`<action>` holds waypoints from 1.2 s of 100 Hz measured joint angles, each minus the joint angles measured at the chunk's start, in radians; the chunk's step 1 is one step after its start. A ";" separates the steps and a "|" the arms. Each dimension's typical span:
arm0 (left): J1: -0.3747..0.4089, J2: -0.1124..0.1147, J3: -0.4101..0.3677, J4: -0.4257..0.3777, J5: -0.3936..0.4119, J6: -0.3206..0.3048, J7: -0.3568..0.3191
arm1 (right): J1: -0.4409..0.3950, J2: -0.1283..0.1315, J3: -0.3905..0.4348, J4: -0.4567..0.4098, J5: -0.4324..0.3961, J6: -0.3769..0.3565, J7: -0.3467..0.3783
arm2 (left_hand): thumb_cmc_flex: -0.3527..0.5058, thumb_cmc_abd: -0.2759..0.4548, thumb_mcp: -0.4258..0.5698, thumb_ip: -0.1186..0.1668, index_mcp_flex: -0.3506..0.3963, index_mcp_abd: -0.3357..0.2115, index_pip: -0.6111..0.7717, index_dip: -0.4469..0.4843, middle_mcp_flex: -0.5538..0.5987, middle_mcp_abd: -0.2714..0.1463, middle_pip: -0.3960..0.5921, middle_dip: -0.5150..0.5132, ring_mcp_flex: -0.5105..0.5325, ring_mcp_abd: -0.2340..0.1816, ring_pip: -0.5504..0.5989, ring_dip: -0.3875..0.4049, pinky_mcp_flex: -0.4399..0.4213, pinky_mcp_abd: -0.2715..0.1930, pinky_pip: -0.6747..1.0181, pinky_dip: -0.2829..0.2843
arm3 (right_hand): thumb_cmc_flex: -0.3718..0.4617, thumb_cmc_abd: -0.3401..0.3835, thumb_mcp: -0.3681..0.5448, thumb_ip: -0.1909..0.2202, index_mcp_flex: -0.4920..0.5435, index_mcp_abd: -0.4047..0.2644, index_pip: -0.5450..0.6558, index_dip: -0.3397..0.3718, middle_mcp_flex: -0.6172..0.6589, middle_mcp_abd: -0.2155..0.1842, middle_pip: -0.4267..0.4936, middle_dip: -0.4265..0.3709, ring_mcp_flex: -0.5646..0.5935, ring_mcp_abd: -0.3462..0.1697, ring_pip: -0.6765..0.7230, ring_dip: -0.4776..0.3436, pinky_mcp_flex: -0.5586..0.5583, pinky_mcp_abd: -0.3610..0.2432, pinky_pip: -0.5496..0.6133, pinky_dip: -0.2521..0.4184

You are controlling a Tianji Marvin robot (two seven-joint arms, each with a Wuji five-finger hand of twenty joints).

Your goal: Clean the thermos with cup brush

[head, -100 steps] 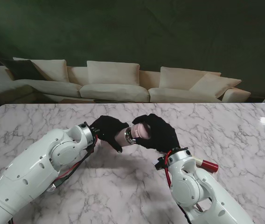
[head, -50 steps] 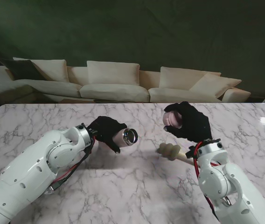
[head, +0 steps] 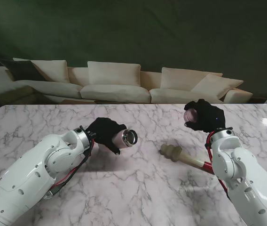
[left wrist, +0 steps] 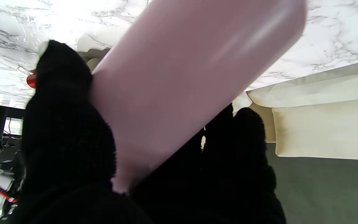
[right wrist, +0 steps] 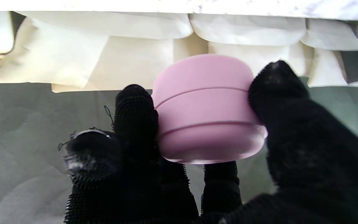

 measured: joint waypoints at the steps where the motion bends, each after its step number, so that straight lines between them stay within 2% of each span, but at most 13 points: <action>1: 0.000 0.000 0.000 0.000 0.000 0.000 0.001 | 0.006 0.001 -0.002 0.008 -0.004 0.001 0.001 | 0.000 0.000 0.000 0.000 0.000 0.000 0.000 0.000 0.000 0.000 0.000 0.000 0.000 0.000 0.000 0.000 0.000 0.000 0.000 0.000 | 0.000 0.000 0.000 0.000 0.000 -0.001 0.000 0.000 0.000 0.000 0.000 0.000 0.000 0.000 -0.001 0.000 0.000 0.000 0.000 0.000; 12: 0.001 0.000 -0.002 0.000 0.001 -0.003 0.005 | 0.055 0.011 -0.029 0.084 -0.037 0.021 0.006 | 0.000 0.000 0.000 0.000 0.000 0.000 0.000 0.000 0.000 0.000 0.000 0.000 0.000 0.000 0.000 0.000 0.000 0.000 0.000 0.000 | 0.000 0.000 0.000 0.000 0.000 -0.004 0.000 0.001 0.000 -0.001 0.000 0.000 0.000 -0.001 -0.006 0.000 -0.003 0.000 -0.001 0.000; 32: 0.004 0.000 -0.007 0.001 0.001 -0.007 0.010 | 0.118 0.018 -0.100 0.203 -0.028 0.106 -0.003 | 0.000 0.000 0.000 0.000 0.000 0.000 0.000 0.000 0.000 0.000 0.000 0.000 0.000 0.000 0.000 0.000 0.000 0.000 0.000 0.000 | 0.000 0.000 0.000 0.000 0.001 -0.006 0.000 0.002 0.000 -0.001 -0.001 0.000 0.000 -0.001 -0.010 0.000 -0.003 0.000 -0.008 0.000; 54: 0.007 0.000 -0.010 0.002 0.002 -0.009 0.015 | 0.152 0.018 -0.167 0.305 -0.010 0.143 -0.022 | 0.000 0.000 0.000 0.000 0.000 0.000 0.000 0.000 0.000 0.000 0.000 0.000 0.000 0.000 0.000 0.000 0.000 0.000 0.001 0.000 | 0.000 0.000 0.000 0.000 0.001 -0.015 0.000 0.006 0.000 -0.002 -0.002 0.000 0.000 -0.001 -0.028 -0.002 -0.015 0.000 -0.032 -0.001; 90: 0.012 0.000 -0.014 0.002 0.001 -0.009 0.013 | 0.182 0.017 -0.257 0.408 0.022 0.178 -0.041 | 0.000 0.000 0.000 0.000 0.000 0.000 0.000 0.000 0.000 0.000 0.001 0.000 0.000 0.000 0.001 0.000 0.000 0.000 0.008 0.000 | 0.010 0.000 -0.003 -0.009 0.001 -0.030 -0.002 0.012 0.000 -0.012 -0.023 0.000 -0.016 -0.001 -0.093 -0.028 -0.056 0.000 -0.078 -0.002; 106: 0.013 0.000 -0.014 0.001 -0.002 -0.008 0.008 | 0.193 0.016 -0.286 0.436 0.031 0.190 -0.037 | 0.000 0.000 0.000 0.000 0.000 0.000 0.000 0.000 0.000 0.000 0.001 0.000 0.000 0.000 0.001 0.000 0.000 0.000 0.008 0.000 | 0.031 0.000 -0.012 -0.010 -0.001 -0.043 -0.016 0.012 -0.001 -0.023 -0.057 -0.001 -0.052 0.000 -0.145 -0.049 -0.129 0.000 -0.112 -0.005; 120: 0.013 0.000 -0.014 0.000 -0.003 -0.008 0.004 | 0.204 0.020 -0.318 0.447 0.022 0.220 0.001 | 0.000 0.000 0.000 0.000 0.000 0.000 0.000 0.000 0.000 0.000 0.001 0.000 0.000 0.000 0.001 0.000 0.000 0.000 0.009 0.000 | 0.052 0.021 -0.012 -0.008 -0.017 -0.063 -0.042 -0.002 -0.033 -0.050 -0.095 -0.052 -0.140 0.001 -0.180 -0.052 -0.233 -0.001 -0.126 -0.005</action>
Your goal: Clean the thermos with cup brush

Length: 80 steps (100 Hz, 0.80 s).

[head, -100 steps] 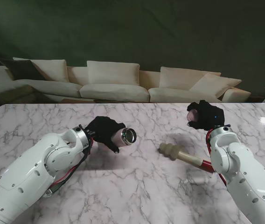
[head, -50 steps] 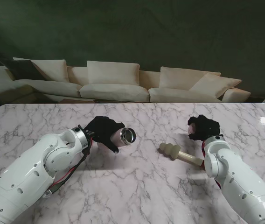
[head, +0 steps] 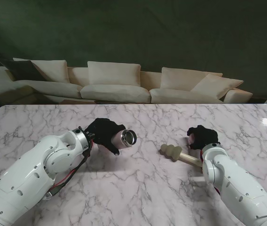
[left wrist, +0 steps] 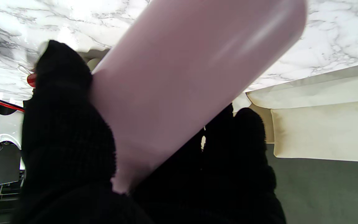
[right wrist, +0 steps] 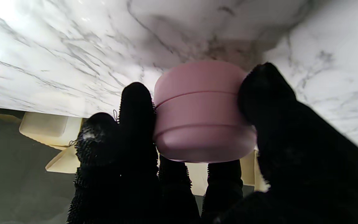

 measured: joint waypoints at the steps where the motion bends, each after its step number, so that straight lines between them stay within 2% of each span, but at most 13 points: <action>1: 0.000 0.000 0.000 0.000 0.000 0.000 0.000 | 0.000 0.000 -0.001 0.000 -0.001 0.002 0.002 | 0.000 0.000 0.000 0.000 0.000 0.000 0.000 0.000 0.000 0.000 0.000 0.000 0.000 0.000 0.000 0.000 0.000 0.000 0.000 0.000 | 0.000 0.000 0.001 0.000 -0.003 -0.002 0.000 -0.002 -0.002 -0.003 0.000 -0.009 -0.005 0.000 0.000 0.000 -0.008 0.000 -0.003 0.000; 18: 0.000 0.000 0.000 -0.001 0.000 -0.001 -0.001 | 0.012 0.000 -0.027 0.022 0.003 0.037 0.005 | 0.000 0.000 0.000 0.000 0.000 0.000 0.000 0.000 0.000 0.000 0.000 0.000 0.000 0.000 0.000 0.000 0.000 0.000 0.000 0.000 | 0.013 0.032 0.021 0.022 -0.047 -0.034 0.000 -0.031 -0.063 -0.052 -0.028 -0.095 -0.137 0.000 -0.041 -0.014 -0.157 0.000 -0.051 0.000; 30: 0.000 0.000 0.000 -0.003 0.000 -0.001 -0.001 | 0.014 0.000 -0.031 0.029 -0.003 0.044 0.007 | 0.000 0.000 0.000 0.000 0.000 0.000 0.000 0.000 0.000 0.000 0.000 0.000 0.000 0.000 0.001 0.000 0.000 0.000 0.000 0.000 | 0.012 0.040 0.021 0.023 -0.059 -0.047 0.000 -0.060 -0.072 -0.093 -0.055 -0.122 -0.255 0.000 -0.190 -0.073 -0.270 0.013 -0.124 0.000; 35: 0.000 0.000 0.000 -0.004 0.000 -0.001 -0.002 | 0.014 0.000 -0.031 0.030 -0.008 0.044 0.008 | 0.000 0.000 0.000 0.000 0.000 0.000 0.000 0.000 0.000 0.000 0.000 0.000 0.000 0.000 0.001 0.000 0.000 0.000 0.000 0.000 | -0.019 0.052 0.021 0.026 -0.069 -0.054 0.004 -0.070 -0.064 -0.130 -0.068 -0.132 -0.298 -0.017 -0.274 -0.107 -0.310 0.024 -0.168 0.003; 37: 0.000 0.000 0.000 -0.004 0.001 -0.001 -0.002 | 0.014 0.000 -0.032 0.030 -0.011 0.044 0.009 | 0.000 0.000 0.000 0.000 0.000 0.000 0.000 0.000 0.000 0.000 0.000 0.000 0.000 0.000 0.001 0.000 0.000 0.000 0.000 0.000 | -0.035 0.061 0.024 0.036 -0.069 -0.054 0.004 -0.071 -0.067 -0.134 -0.068 -0.134 -0.317 -0.026 -0.304 -0.126 -0.327 0.028 -0.190 0.003; 39: 0.000 0.000 0.000 -0.005 0.001 -0.001 -0.002 | 0.014 0.001 -0.032 0.030 -0.015 0.044 0.009 | 0.000 0.000 0.000 0.000 0.000 0.000 0.000 0.000 0.000 0.000 0.000 0.000 0.000 0.000 0.001 0.000 0.000 0.000 0.000 0.000 | -0.062 0.062 0.032 0.052 -0.069 -0.054 0.004 -0.071 -0.072 -0.168 -0.072 -0.138 -0.335 -0.038 -0.346 -0.144 -0.346 0.036 -0.208 0.003; 42: 0.000 0.000 0.000 -0.005 0.001 -0.001 -0.002 | 0.014 0.002 -0.033 0.030 -0.025 0.044 0.011 | 0.000 0.000 0.000 0.000 0.000 0.000 0.000 0.000 0.000 0.000 0.001 0.000 0.000 0.000 0.001 0.000 0.000 0.000 0.000 0.000 | -0.107 0.075 0.042 0.090 -0.068 -0.054 0.004 -0.054 -0.092 -0.196 -0.084 -0.141 -0.358 -0.050 -0.397 -0.175 -0.373 0.044 -0.241 0.003; 47: 0.000 0.000 0.000 -0.006 0.002 -0.001 -0.002 | 0.014 0.005 -0.038 0.030 -0.045 0.044 0.014 | 0.000 0.000 0.000 0.000 0.000 0.000 0.000 0.000 0.000 0.000 0.001 0.000 0.000 0.000 0.001 0.000 0.000 0.000 0.001 0.000 | -0.160 0.093 0.058 0.141 -0.066 -0.054 0.004 -0.018 -0.114 -0.217 -0.106 -0.149 -0.395 -0.058 -0.466 -0.215 -0.426 0.062 -0.313 0.003; 53: 0.000 0.000 0.000 -0.007 0.002 -0.003 -0.002 | 0.017 0.009 -0.046 0.033 -0.063 0.044 0.014 | 0.000 0.000 0.000 0.000 0.000 0.000 0.000 0.000 0.000 0.000 0.001 0.000 0.000 0.000 0.001 0.000 0.000 0.000 0.001 0.000 | -0.204 0.103 0.062 0.159 -0.067 -0.054 0.004 0.008 -0.156 -0.229 -0.130 -0.160 -0.441 -0.062 -0.524 -0.255 -0.481 0.073 -0.387 -0.015; 60: 0.000 0.000 0.000 -0.007 0.002 -0.003 -0.002 | 0.022 0.011 -0.052 0.044 -0.064 0.042 -0.006 | 0.000 0.000 0.000 0.000 0.000 0.000 0.000 0.000 0.000 0.000 0.002 0.000 0.000 0.000 0.001 0.000 0.000 0.000 0.001 0.000 | -0.225 0.121 0.062 0.160 -0.093 -0.054 0.006 0.011 -0.200 -0.229 -0.157 -0.172 -0.478 -0.063 -0.574 -0.284 -0.526 0.075 -0.450 -0.042; 74: 0.001 0.001 -0.002 -0.009 0.002 -0.003 -0.009 | 0.015 0.006 -0.028 0.053 -0.064 0.035 -0.074 | 0.000 0.000 0.000 0.000 0.000 0.000 0.000 0.000 0.000 0.000 0.002 0.000 0.000 0.000 0.001 0.000 0.000 0.000 0.001 0.000 | -0.272 0.164 0.024 0.160 -0.198 -0.053 -0.009 0.011 -0.250 -0.229 -0.187 -0.189 -0.519 -0.064 -0.612 -0.308 -0.569 0.085 -0.508 -0.068; 80: 0.002 0.001 -0.005 -0.012 0.003 -0.003 -0.012 | 0.003 0.001 0.000 0.047 -0.069 0.028 -0.102 | 0.000 0.000 0.000 0.000 0.000 0.000 0.000 0.000 0.000 0.000 0.002 0.000 0.000 0.000 0.001 0.000 0.000 0.000 0.001 0.000 | -0.284 0.180 -0.004 0.170 -0.206 -0.044 -0.012 0.011 -0.252 -0.225 -0.187 -0.189 -0.526 -0.059 -0.614 -0.320 -0.575 0.086 -0.514 -0.069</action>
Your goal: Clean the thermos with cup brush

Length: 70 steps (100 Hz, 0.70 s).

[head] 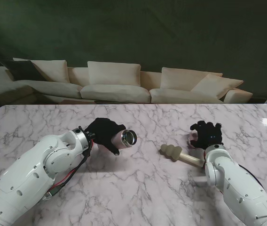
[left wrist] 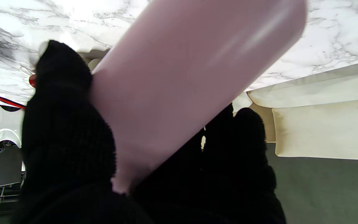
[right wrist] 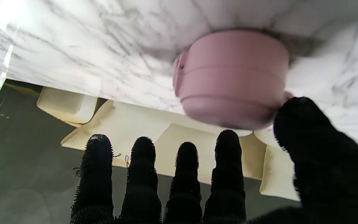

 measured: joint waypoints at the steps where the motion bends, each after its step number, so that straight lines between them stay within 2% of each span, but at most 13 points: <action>1: 0.000 0.000 0.000 0.000 0.000 0.000 0.000 | -0.003 0.000 0.005 -0.002 -0.002 -0.001 -0.003 | 0.000 0.000 0.000 0.000 0.000 0.000 0.000 0.000 0.000 0.000 0.000 0.000 0.000 0.000 0.000 0.000 0.000 0.000 0.000 0.000 | -0.011 0.004 -0.003 0.000 -0.006 0.002 -0.009 0.000 -0.011 0.002 0.000 0.000 0.000 0.001 0.000 -0.001 -0.001 0.000 -0.003 0.000; 10: 0.001 0.001 -0.001 -0.001 0.002 0.000 -0.001 | -0.035 -0.001 0.053 -0.042 -0.028 -0.014 0.000 | 0.000 0.000 0.000 0.000 0.000 0.000 0.000 0.000 0.000 0.000 0.000 0.000 0.000 0.000 0.000 0.000 0.000 0.000 0.000 0.000 | -0.024 0.018 -0.028 0.009 -0.016 0.089 -0.001 0.000 -0.033 0.119 -0.002 -0.001 0.000 0.024 0.000 -0.003 -0.004 0.002 -0.007 0.000; 13: 0.002 0.001 -0.002 -0.001 0.003 0.000 -0.001 | -0.051 -0.001 0.074 -0.067 -0.044 -0.016 0.009 | 0.000 0.000 0.000 0.000 0.000 0.000 0.000 0.000 0.000 0.000 0.000 0.000 0.000 0.000 0.000 0.000 0.000 0.000 0.000 0.000 | -0.025 0.029 -0.037 0.009 -0.016 0.110 0.003 0.000 -0.033 0.142 -0.002 -0.001 0.000 0.029 0.000 -0.003 -0.004 0.004 -0.007 0.000; 19: 0.002 0.001 -0.002 -0.002 0.004 0.000 -0.001 | -0.085 0.001 0.114 -0.119 -0.065 -0.023 0.027 | 0.000 0.000 0.000 0.000 0.000 0.000 0.000 0.000 0.000 0.000 0.001 0.000 0.000 0.000 0.000 0.000 0.000 0.000 0.000 0.000 | -0.025 0.028 -0.049 0.011 -0.028 0.129 0.003 0.000 -0.047 0.165 0.008 0.001 0.000 0.034 0.000 -0.003 -0.005 0.012 -0.007 0.000; 32: 0.002 0.001 -0.002 -0.002 0.007 0.000 -0.001 | -0.161 -0.001 0.204 -0.222 -0.062 -0.070 0.026 | 0.000 0.000 0.000 0.000 0.000 0.000 0.000 0.000 0.000 0.000 0.002 0.000 0.000 0.000 0.000 0.000 0.000 0.000 0.000 0.000 | -0.033 0.028 -0.056 0.011 -0.042 0.151 -0.012 0.000 -0.047 0.181 0.026 0.002 0.000 0.036 0.000 -0.003 -0.005 0.013 -0.007 -0.001; 48: 0.001 0.002 0.000 -0.002 0.008 0.000 0.002 | -0.286 -0.006 0.328 -0.368 -0.079 -0.211 0.004 | 0.000 0.000 0.000 0.000 0.000 0.000 0.000 0.000 0.000 0.000 0.002 0.000 0.000 0.000 0.001 0.001 0.000 0.000 0.000 0.000 | -0.053 0.029 -0.081 0.011 -0.042 0.165 -0.012 0.000 -0.046 0.182 0.047 0.011 0.016 0.038 0.009 -0.003 0.000 0.026 -0.007 -0.001; 70: 0.001 0.002 0.000 -0.002 0.018 0.000 0.004 | -0.425 0.006 0.366 -0.493 -0.174 -0.237 -0.039 | -0.002 0.000 0.000 0.000 0.000 0.000 0.000 0.000 0.000 0.000 0.005 0.000 0.000 0.000 0.003 0.001 0.000 0.000 0.000 0.009 | -0.060 0.049 -0.104 0.011 -0.033 0.166 -0.015 0.000 -0.029 0.183 0.049 0.016 0.028 0.041 0.017 0.002 0.006 0.036 -0.007 -0.001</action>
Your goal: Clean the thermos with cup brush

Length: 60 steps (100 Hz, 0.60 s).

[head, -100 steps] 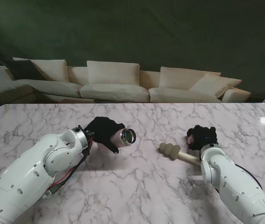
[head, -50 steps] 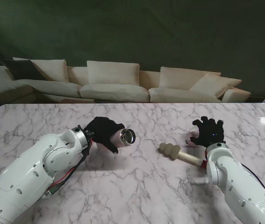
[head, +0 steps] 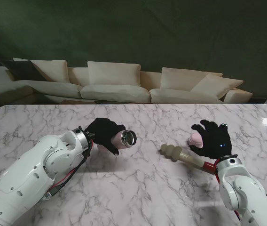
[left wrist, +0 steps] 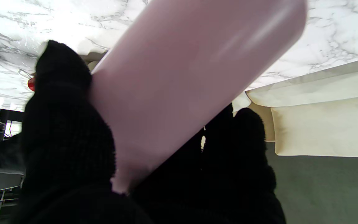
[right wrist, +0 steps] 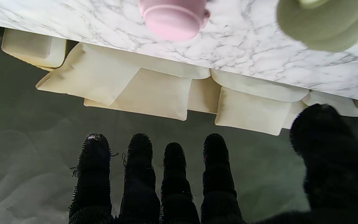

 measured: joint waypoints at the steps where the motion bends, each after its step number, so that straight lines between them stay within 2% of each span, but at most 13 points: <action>1: 0.000 0.000 0.000 0.000 0.000 0.000 0.000 | -0.005 0.000 0.000 -0.003 -0.001 -0.001 -0.002 | -0.001 0.000 0.000 0.000 0.001 0.000 0.000 0.000 0.000 0.000 0.002 0.000 0.000 0.000 0.003 0.000 0.000 0.000 0.000 0.000 | 0.000 0.000 0.000 0.000 0.000 0.000 -0.004 0.000 0.000 0.000 0.000 0.000 0.000 0.000 0.000 0.000 0.000 0.000 0.000 0.000; 22: 0.000 0.000 0.000 0.000 0.007 0.000 0.002 | -0.064 0.005 -0.024 -0.022 -0.016 0.020 -0.022 | -0.001 0.000 0.000 0.000 0.002 0.000 0.000 0.000 0.000 0.000 0.004 0.000 0.000 0.000 0.006 0.000 0.000 0.000 0.001 0.001 | 0.000 0.009 -0.031 0.008 0.072 0.000 -0.006 0.036 0.048 0.011 0.063 0.023 0.023 0.004 0.014 0.017 0.011 0.001 0.000 0.009; 60: 0.005 0.002 -0.005 -0.005 0.015 -0.001 -0.001 | -0.073 0.006 -0.084 0.007 -0.017 0.123 0.010 | -0.002 0.000 0.000 0.000 0.002 0.000 0.000 0.000 0.000 0.000 0.005 0.000 0.000 0.000 0.007 0.000 0.000 0.000 0.002 0.001 | 0.000 0.009 -0.031 0.008 0.166 0.001 0.046 0.097 0.048 0.035 0.120 0.048 0.023 0.004 0.047 0.046 0.018 0.002 0.002 0.012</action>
